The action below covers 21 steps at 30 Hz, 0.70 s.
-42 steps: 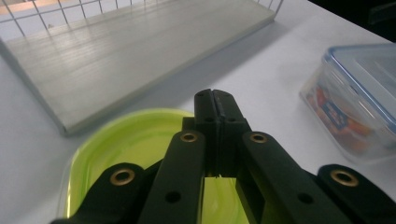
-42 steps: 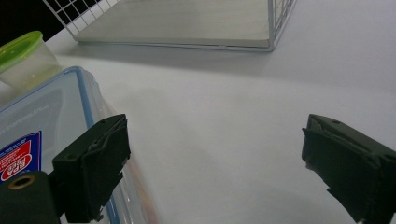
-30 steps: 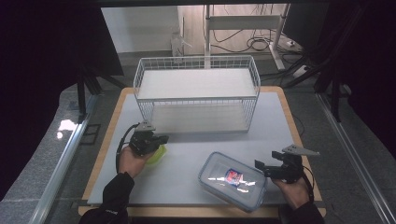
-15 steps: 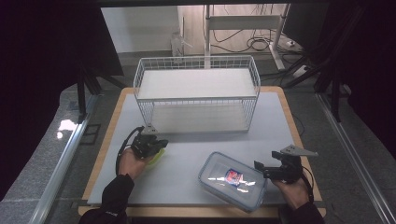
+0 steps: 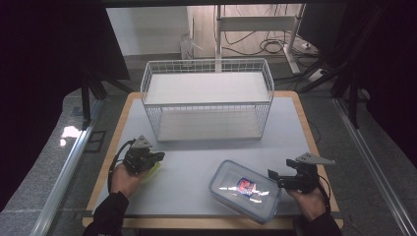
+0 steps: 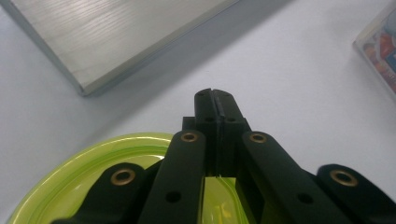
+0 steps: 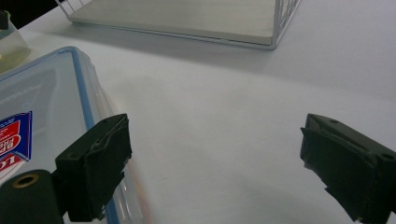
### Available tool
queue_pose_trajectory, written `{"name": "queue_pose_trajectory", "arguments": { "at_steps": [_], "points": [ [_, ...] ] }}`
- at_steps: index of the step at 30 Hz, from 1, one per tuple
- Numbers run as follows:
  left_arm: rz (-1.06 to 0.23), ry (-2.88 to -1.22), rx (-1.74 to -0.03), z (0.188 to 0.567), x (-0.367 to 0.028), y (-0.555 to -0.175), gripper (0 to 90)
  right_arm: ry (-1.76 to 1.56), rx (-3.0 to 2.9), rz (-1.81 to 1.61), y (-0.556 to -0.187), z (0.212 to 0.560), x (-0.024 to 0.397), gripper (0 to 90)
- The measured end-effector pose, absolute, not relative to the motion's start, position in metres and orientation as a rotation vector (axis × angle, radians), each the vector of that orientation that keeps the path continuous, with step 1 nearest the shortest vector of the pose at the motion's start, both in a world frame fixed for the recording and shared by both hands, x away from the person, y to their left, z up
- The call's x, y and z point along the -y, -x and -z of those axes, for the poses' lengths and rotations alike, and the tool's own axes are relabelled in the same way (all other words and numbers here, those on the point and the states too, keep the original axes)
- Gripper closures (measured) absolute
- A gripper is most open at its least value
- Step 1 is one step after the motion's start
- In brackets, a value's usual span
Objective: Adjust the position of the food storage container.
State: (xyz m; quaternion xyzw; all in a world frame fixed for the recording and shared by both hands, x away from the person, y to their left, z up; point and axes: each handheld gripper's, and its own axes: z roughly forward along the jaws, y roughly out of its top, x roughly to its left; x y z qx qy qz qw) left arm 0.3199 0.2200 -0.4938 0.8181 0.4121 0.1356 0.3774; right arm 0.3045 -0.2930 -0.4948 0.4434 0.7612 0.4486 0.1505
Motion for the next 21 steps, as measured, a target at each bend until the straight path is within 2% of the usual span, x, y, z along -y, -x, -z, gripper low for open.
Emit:
{"name": "queue_pose_trajectory", "arguments": {
  "at_steps": [3, 8, 9, 10, 11, 12, 13, 14, 15, 21],
  "points": [
    [-0.373, -2.084, -1.043, 0.494, -0.217, -0.318, 89.4, -1.276, -2.191, -1.288, -0.304, 0.494, 0.293, 10.6],
    [-0.379, -2.027, -1.027, 0.490, -0.213, -0.310, 81.6, -1.297, -2.197, -1.288, -0.301, 0.489, 0.294, 15.7],
    [-0.366, -1.997, -1.010, 0.487, -0.210, -0.304, 80.5, -1.305, -2.211, -1.292, -0.300, 0.486, 0.294, 23.1],
    [-0.366, -1.997, -1.010, 0.487, -0.210, -0.304, 79.9, -1.305, -2.211, -1.292, -0.300, 0.486, 0.294, 23.1],
    [-0.363, -1.988, -0.979, 0.485, -0.205, -0.299, 78.8, -1.284, -2.231, -1.270, -0.297, 0.482, 0.295, 32.5],
    [-0.363, -1.988, -0.979, 0.485, -0.205, -0.299, 77.0, -1.284, -2.231, -1.270, -0.297, 0.482, 0.295, 32.5],
    [-0.362, -1.982, -0.952, 0.483, -0.198, -0.294, 75.3, -1.265, -2.244, -1.252, -0.292, 0.478, 0.296, 40.0],
    [-0.362, -1.982, -0.952, 0.483, -0.198, -0.294, 75.0, -1.265, -2.244, -1.252, -0.292, 0.478, 0.296, 40.0],
    [-0.350, -1.981, -0.924, 0.483, -0.191, -0.290, 75.2, -1.256, -2.260, -1.254, -0.288, 0.475, 0.299, 49.6],
    [-0.289, -2.001, -0.854, 0.487, -0.170, -0.281, 85.7, -1.238, -2.303, -1.226, -0.271, 0.472, 0.309, 80.2]
  ]
}}
